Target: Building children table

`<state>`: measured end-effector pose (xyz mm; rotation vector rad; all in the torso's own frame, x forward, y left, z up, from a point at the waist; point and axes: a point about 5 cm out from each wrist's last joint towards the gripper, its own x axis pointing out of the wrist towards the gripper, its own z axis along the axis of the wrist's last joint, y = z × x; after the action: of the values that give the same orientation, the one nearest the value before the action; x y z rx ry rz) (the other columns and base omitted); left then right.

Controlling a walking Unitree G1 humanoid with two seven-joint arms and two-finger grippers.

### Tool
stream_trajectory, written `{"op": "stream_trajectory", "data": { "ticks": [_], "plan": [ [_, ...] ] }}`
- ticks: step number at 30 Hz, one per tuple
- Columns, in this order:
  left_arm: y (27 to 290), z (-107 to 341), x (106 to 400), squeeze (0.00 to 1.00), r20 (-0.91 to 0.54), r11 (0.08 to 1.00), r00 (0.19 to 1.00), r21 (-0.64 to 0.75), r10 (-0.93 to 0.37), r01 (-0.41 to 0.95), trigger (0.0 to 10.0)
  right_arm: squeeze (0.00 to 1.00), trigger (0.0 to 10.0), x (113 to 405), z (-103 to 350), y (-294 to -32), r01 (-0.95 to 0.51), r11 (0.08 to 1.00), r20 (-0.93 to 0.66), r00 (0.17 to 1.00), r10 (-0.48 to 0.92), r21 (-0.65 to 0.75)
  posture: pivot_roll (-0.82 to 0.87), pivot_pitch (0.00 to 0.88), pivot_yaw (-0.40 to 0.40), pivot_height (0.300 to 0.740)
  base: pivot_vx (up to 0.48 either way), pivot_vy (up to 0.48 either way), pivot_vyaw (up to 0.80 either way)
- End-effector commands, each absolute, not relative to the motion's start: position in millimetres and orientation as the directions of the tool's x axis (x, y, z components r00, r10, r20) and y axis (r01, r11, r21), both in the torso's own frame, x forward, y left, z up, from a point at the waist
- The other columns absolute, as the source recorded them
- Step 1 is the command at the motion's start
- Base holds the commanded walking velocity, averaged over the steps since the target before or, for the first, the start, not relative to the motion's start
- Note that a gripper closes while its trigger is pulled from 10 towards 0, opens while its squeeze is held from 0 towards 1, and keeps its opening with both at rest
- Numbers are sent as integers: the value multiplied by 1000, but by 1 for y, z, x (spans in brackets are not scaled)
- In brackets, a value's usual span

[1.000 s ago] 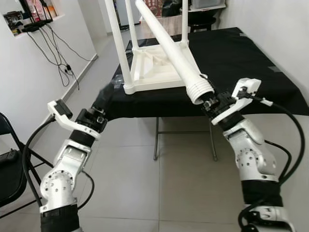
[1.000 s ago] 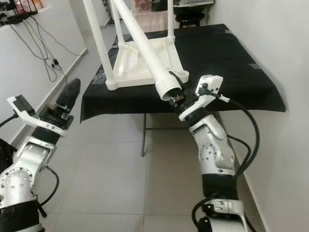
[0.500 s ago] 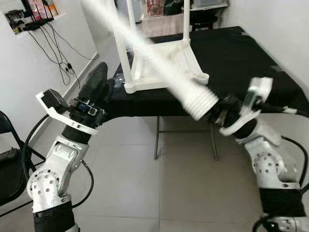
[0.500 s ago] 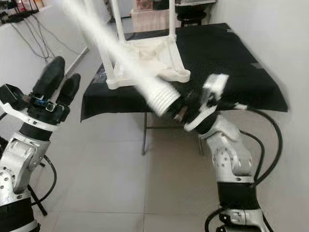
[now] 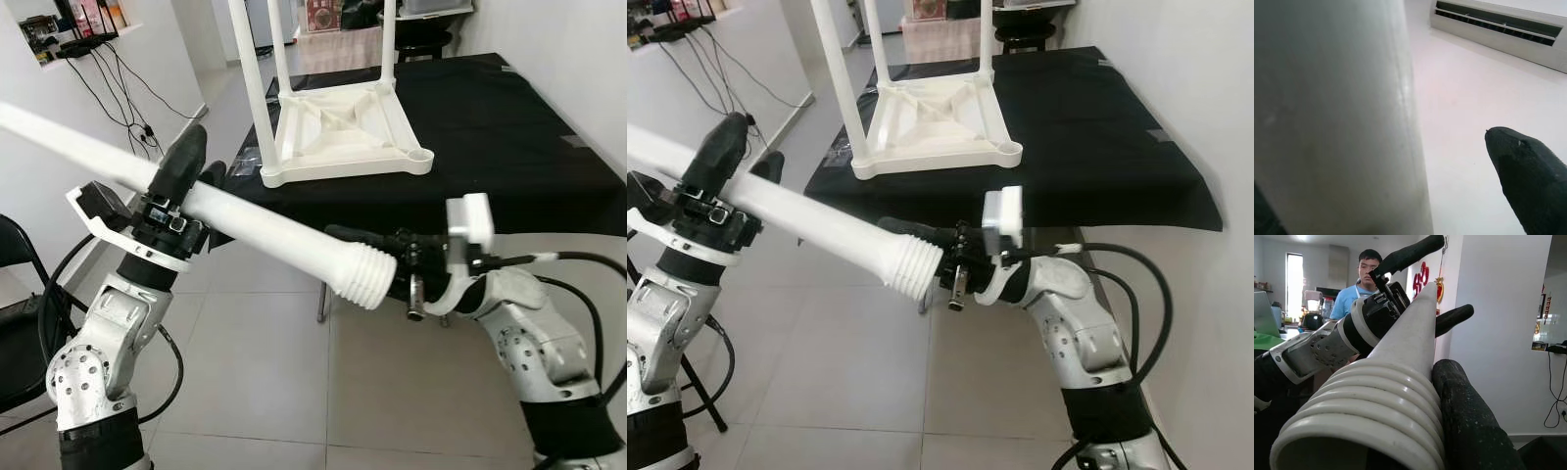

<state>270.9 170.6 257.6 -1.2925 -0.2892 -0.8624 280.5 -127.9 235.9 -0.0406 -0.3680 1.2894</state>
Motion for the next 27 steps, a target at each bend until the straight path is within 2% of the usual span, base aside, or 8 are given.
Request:
{"op": "stream_trajectory", "data": {
  "ticks": [1, 2, 4, 5, 22, 24, 25, 27],
  "plan": [
    [173, 258, 270, 0, 632, 21, 668, -720, -394, 693, 10000, 0, 10000, 282, 236, -122, -929, 278, 238, 220, 946, -244, -137, 19, 96, 740, 0, 0, 0],
    [172, 259, 268, 0, 639, 15, 660, -714, -396, 700, 3569, 0, 10000, 284, 234, -122, -926, 290, 237, 233, 943, -241, -137, 18, 94, 740, 0, 0, 0],
    [171, 259, 267, 0, 644, 10, 653, -709, -398, 705, 3569, 0, 10000, 286, 233, -123, -924, 297, 236, 241, 941, -240, -136, 20, 94, 740, 0, 0, 0],
    [170, 260, 266, 0, 649, 4, 647, -704, -400, 710, 0, 0, 10000, 287, 232, -123, -923, 301, 232, 246, 941, -239, -138, 20, 93, 740, 0, 0, 0],
    [173, 266, 263, 0, 671, -2, 635, -688, -383, 726, 0, 0, 10000, 293, 226, -123, -905, 351, 221, 301, 928, -242, -139, 24, 96, 740, 0, 0, 0],
    [177, 271, 265, 0, 682, 3, 638, -683, -357, 731, 0, 267, 10000, 296, 225, -123, -901, 380, 227, 334, 915, -209, -138, 24, 94, 740, 0, 0, 0],
    [181, 273, 265, 0, 689, 6, 640, -679, -338, 734, 0, 1000, 10000, 298, 224, -124, -898, 400, 231, 357, 905, -183, -138, 24, 94, 740, 0, 0, 0],
    [185, 277, 266, 0, 699, 8, 642, -674, -315, 738, 0, 1000, 10000, 300, 224, -124, -899, 407, 234, 366, 901, -160, -138, 25, 93, 740, 0, 0, 0]
  ]
}}
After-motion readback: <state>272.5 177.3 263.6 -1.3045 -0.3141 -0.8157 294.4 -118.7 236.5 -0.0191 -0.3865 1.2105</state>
